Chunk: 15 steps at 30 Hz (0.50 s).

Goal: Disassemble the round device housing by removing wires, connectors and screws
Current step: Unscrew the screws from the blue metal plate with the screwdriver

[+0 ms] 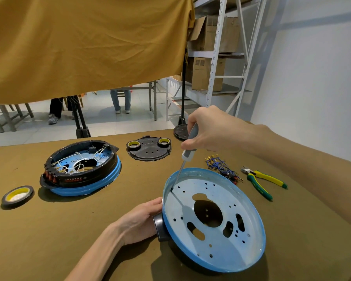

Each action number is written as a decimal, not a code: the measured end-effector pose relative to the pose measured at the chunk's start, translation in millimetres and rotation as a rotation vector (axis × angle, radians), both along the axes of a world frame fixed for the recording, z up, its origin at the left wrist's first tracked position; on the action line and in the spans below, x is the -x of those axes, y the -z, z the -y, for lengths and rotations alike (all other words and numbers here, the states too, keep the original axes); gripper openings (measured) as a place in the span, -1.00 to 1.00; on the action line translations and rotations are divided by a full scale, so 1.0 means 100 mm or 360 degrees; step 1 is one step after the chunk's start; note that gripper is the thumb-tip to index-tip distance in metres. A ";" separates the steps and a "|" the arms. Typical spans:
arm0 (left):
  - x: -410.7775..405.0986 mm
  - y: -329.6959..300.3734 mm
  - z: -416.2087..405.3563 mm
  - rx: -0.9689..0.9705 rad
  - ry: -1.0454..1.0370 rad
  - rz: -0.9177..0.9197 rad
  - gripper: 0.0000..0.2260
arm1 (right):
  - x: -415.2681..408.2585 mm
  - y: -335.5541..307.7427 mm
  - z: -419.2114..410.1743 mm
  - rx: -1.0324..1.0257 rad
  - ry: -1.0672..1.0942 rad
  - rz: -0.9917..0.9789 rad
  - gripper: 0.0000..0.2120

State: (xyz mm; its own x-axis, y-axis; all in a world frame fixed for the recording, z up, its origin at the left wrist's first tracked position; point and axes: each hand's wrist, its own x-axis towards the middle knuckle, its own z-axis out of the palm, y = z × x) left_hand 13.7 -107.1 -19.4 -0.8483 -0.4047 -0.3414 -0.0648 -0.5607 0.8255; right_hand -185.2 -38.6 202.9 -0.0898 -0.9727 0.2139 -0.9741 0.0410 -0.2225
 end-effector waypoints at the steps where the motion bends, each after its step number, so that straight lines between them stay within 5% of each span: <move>1: 0.00 0.00 0.01 -0.0008 0.0020 -0.0018 -0.68 | 0.00 -0.02 -0.01 -0.0029 -0.0025 0.0050 -0.72; 15: 0.01 0.05 0.00 0.0104 -0.0008 -0.0063 -0.73 | 0.08 -0.05 0.12 -0.0193 0.0071 0.0057 -0.73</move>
